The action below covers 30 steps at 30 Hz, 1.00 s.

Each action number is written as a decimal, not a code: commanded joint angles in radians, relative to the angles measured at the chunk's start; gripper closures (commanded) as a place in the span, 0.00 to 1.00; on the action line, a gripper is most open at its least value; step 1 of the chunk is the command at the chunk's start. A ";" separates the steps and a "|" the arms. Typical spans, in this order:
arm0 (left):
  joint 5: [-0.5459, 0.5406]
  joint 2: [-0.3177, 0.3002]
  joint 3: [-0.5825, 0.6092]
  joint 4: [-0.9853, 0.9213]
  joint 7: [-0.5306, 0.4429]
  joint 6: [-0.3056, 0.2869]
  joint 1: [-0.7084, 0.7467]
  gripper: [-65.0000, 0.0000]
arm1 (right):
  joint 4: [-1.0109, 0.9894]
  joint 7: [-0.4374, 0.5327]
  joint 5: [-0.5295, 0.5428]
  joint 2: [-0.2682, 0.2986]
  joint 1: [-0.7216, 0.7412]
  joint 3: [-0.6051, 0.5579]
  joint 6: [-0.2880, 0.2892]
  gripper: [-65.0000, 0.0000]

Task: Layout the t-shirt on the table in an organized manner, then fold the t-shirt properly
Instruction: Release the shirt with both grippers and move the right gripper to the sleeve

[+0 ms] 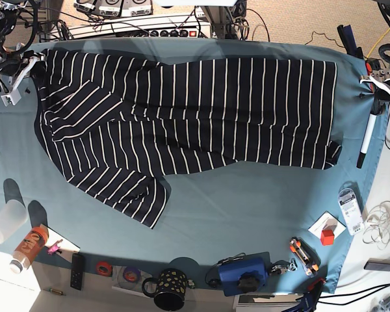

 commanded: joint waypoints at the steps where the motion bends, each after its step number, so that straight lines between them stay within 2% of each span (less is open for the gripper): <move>1: -0.010 -0.016 -0.008 0.016 -0.023 0.000 0.001 0.57 | 0.000 -0.047 -0.040 0.019 -0.013 0.008 -0.006 1.00; 2: -0.010 -0.016 -0.008 0.016 -0.023 0.000 0.001 0.57 | 0.000 -0.047 -0.023 0.019 -0.013 0.008 -0.006 0.95; 5: -0.011 -0.016 -0.008 0.016 -0.023 0.000 0.000 0.57 | 0.000 -0.047 0.049 0.039 -0.014 0.008 -0.006 0.69; 6: -0.012 -0.016 -0.008 0.016 -0.023 0.000 0.000 0.57 | 0.000 -0.047 0.077 0.056 -0.014 0.008 -0.006 0.66; 10: -0.034 -0.016 -0.008 0.016 -0.023 0.000 0.000 0.57 | 0.000 -0.047 0.198 0.161 -0.013 0.020 -0.006 0.67; 14: -0.036 -0.016 -0.008 0.016 -0.022 0.000 0.001 0.57 | 0.000 -0.047 0.374 0.258 -0.008 0.142 -0.006 0.67; 16: -0.037 -0.016 -0.008 0.016 -0.023 0.000 0.001 0.57 | 0.000 -0.047 0.423 0.288 0.006 0.211 -0.006 0.67; 19: -0.038 -0.016 -0.008 0.016 -0.023 -0.001 0.000 0.57 | 0.000 -0.030 0.359 0.294 0.109 0.235 -0.006 0.67; 21: -0.045 -0.016 -0.008 0.016 -0.023 -0.001 0.000 0.57 | 0.000 0.024 0.297 0.294 0.190 0.184 -0.006 0.67; 23: -0.065 -0.016 -0.008 0.016 -0.023 -0.006 0.000 0.57 | 0.000 0.103 0.214 0.294 0.261 0.090 -0.006 0.67; 26: -0.087 -0.014 -0.008 0.016 -0.022 -0.051 0.001 0.57 | 0.000 0.217 0.048 0.294 0.365 -0.101 -0.006 0.67; 30: -0.097 -0.014 -0.007 0.016 -0.022 -0.053 0.001 0.57 | -0.026 0.348 -0.159 0.292 0.501 -0.360 -0.097 0.67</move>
